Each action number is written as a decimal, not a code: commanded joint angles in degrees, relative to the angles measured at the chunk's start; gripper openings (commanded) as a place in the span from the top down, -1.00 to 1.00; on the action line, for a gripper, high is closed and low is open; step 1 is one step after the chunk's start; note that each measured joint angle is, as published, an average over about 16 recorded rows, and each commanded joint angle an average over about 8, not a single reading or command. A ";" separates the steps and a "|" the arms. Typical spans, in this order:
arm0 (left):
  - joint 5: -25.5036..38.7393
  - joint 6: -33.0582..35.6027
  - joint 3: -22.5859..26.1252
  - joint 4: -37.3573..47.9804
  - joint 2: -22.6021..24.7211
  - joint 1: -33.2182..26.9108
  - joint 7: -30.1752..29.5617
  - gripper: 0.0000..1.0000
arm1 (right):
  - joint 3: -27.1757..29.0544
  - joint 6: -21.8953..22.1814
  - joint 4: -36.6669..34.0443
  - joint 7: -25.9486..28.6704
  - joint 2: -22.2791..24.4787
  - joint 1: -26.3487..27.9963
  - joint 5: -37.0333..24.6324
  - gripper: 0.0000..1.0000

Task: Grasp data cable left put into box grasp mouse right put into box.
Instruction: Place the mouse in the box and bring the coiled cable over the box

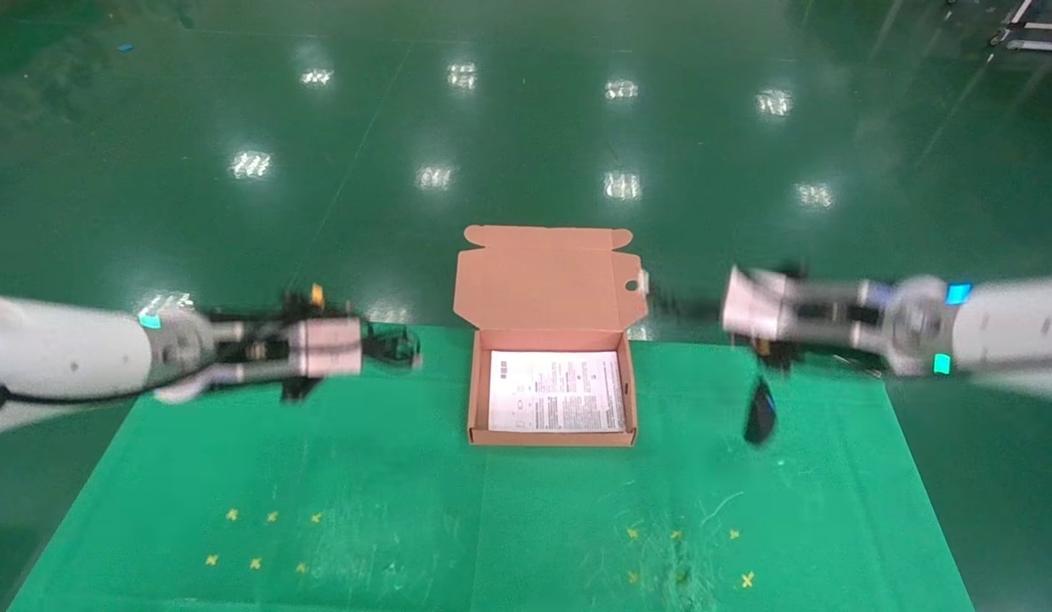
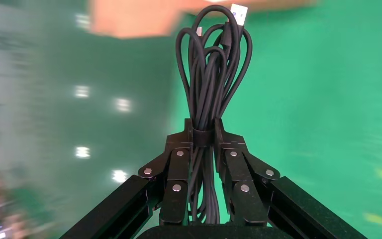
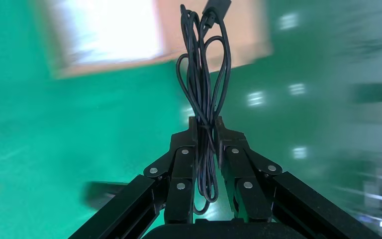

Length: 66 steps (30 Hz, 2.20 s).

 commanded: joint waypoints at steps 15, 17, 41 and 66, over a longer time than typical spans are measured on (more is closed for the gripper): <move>5.68 -9.26 -1.97 4.84 8.22 -7.66 0.55 1.00 | 2.66 10.15 -16.30 -11.37 -16.23 17.20 5.68 1.00; 5.99 -10.18 -2.11 6.66 9.26 -8.52 0.77 1.00 | 2.88 10.88 -19.27 -13.66 -18.04 18.59 6.90 1.00; 10.00 -8.00 -1.81 10.33 7.47 -9.14 -1.10 1.00 | -0.30 13.55 -28.27 -20.10 -22.91 18.54 12.71 1.00; 17.21 -0.35 -2.65 2.89 3.00 -7.45 -11.86 1.00 | -17.03 16.40 -27.74 -14.50 -23.58 11.66 22.26 1.00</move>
